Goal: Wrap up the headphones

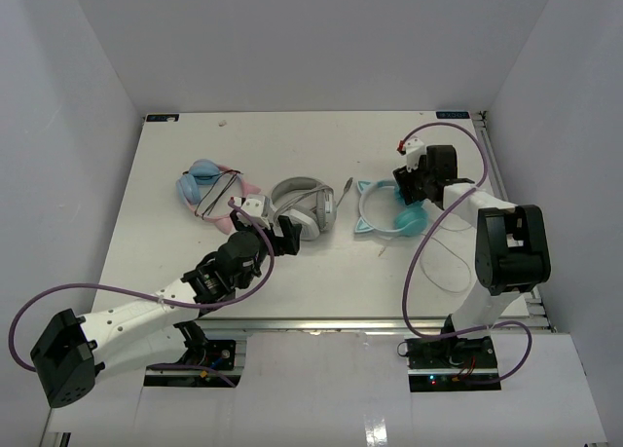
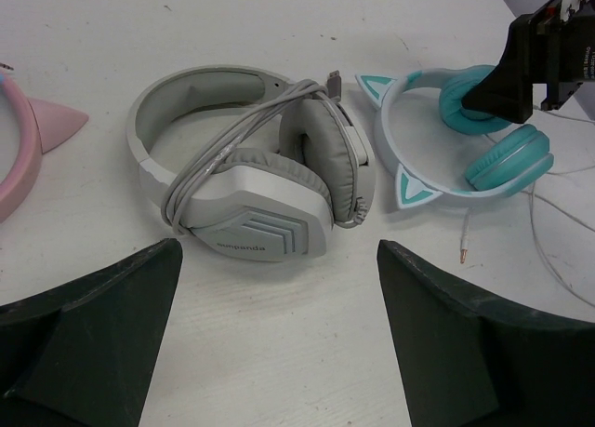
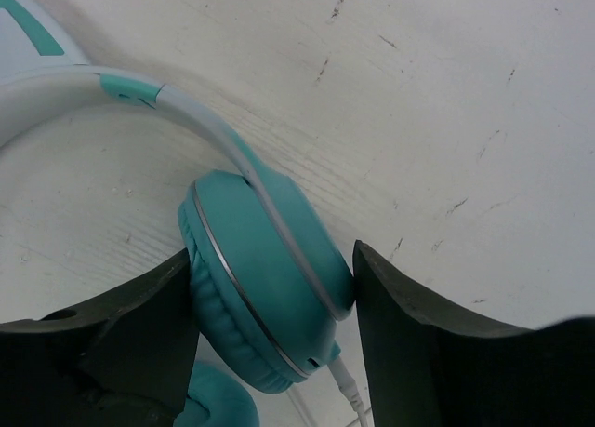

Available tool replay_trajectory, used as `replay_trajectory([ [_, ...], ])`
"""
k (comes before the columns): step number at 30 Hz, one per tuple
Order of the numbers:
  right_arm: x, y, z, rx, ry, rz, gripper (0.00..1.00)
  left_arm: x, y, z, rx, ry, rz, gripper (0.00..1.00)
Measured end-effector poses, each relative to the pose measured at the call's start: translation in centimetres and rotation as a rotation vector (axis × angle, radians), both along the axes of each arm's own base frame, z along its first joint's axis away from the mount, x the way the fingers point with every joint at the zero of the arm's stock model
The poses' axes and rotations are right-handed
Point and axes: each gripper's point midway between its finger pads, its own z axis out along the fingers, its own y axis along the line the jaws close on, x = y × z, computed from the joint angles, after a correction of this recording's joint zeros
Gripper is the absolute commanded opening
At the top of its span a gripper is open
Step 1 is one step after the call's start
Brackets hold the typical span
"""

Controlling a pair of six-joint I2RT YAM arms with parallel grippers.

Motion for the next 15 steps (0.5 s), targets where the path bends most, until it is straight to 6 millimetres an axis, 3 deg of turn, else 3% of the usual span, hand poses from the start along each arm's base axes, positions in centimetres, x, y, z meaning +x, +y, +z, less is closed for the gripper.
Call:
replay_trajectory([
  [5,0.1,-0.3,0.0,0.007,0.004,-0.038,0.09,0.0,0.0,0.0,-0.001,0.000,0.002,0.97],
  [11,-0.2,-1.0,0.4,-0.028,0.035,-0.159,0.08,-0.1,0.0,0.1,-0.012,0.001,0.000,0.95],
  [13,-0.2,-1.5,1.6,-0.071,0.050,-0.240,0.08,-0.2,-0.3,0.1,-0.022,0.007,-0.012,0.95],
  [15,0.6,-1.6,4.6,-0.094,0.031,-0.323,0.08,-0.3,-0.4,0.0,-0.029,0.014,-0.020,0.95],
])
